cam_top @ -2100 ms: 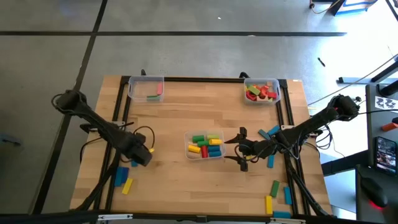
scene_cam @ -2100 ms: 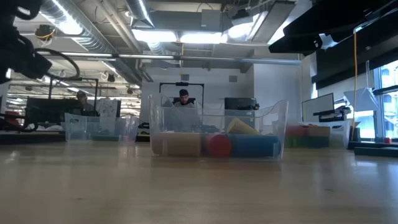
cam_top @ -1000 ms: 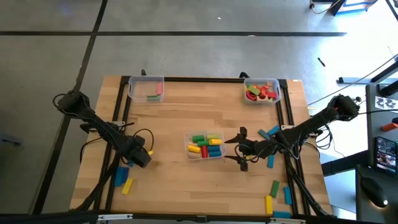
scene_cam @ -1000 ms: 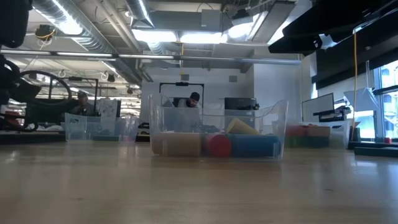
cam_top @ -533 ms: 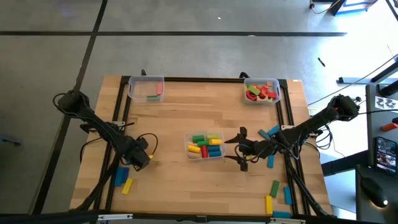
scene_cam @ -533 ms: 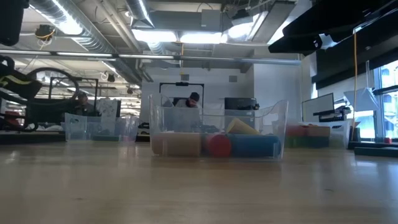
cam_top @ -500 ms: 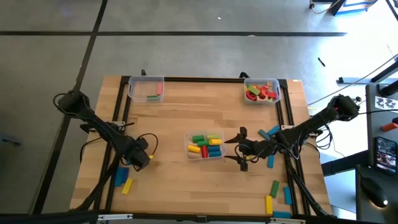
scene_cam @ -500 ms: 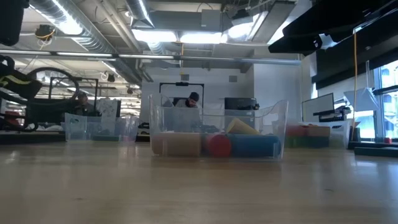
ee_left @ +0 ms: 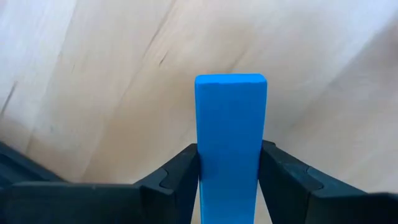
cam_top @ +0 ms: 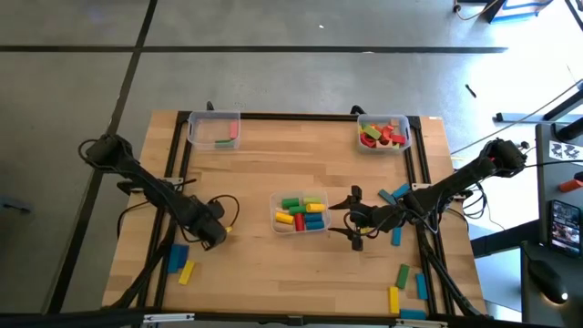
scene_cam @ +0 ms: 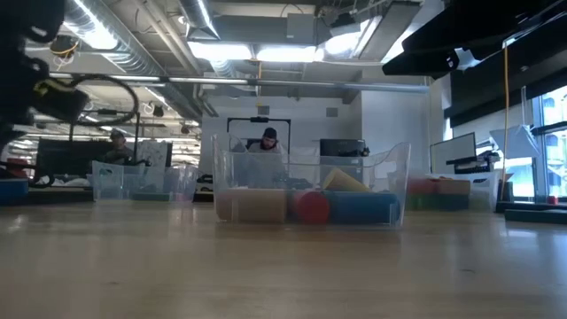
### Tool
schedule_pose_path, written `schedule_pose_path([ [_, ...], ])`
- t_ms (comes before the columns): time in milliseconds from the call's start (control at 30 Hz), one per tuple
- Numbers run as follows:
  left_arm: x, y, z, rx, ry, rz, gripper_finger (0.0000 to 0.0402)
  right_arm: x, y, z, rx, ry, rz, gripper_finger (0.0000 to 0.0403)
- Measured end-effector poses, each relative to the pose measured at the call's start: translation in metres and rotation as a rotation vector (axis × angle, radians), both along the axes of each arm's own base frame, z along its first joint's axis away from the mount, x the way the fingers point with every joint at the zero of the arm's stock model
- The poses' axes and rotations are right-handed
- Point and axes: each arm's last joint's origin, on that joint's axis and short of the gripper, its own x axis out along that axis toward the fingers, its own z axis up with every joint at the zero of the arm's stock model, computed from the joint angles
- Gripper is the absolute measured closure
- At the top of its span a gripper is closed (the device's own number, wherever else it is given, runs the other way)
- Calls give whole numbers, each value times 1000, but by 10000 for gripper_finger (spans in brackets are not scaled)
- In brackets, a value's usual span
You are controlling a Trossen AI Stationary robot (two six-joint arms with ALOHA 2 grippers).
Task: Sort blocks by size
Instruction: Put the blue rectangular block into the top left transparent bin
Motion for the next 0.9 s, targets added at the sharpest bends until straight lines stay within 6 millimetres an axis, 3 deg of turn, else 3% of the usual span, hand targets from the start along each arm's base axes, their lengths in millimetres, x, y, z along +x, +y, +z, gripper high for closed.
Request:
schedule_pose_path([
  [200,16,6,15,-21,-39,-53,257,0,0,0,-6,-3,-13,118],
  [400,27,26,43,78,-110,-81,257,0,-1,1,-16,-11,-39,118],
  [700,27,73,81,230,-262,-44,257,0,-1,0,-18,-12,-44,118],
  [900,21,114,94,373,-303,96,257,0,-1,1,-18,-13,-46,118],
])
